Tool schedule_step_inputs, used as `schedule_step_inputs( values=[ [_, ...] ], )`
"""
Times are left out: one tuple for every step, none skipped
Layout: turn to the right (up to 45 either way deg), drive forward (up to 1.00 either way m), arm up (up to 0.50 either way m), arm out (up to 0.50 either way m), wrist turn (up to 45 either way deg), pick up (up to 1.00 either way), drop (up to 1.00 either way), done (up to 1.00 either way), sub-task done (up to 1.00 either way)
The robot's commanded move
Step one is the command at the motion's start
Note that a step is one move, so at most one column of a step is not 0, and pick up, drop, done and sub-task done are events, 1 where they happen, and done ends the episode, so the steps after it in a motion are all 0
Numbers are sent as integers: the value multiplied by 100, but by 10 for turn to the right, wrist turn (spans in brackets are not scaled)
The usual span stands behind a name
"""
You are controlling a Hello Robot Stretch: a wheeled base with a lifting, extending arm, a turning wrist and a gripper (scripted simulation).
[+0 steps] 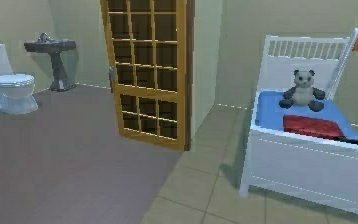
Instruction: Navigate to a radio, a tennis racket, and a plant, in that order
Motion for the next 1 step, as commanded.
schedule_step_inputs(
  values=[
    [0, 80, 0, 0, 0, 0, 0, 0, 0]
  ],
)
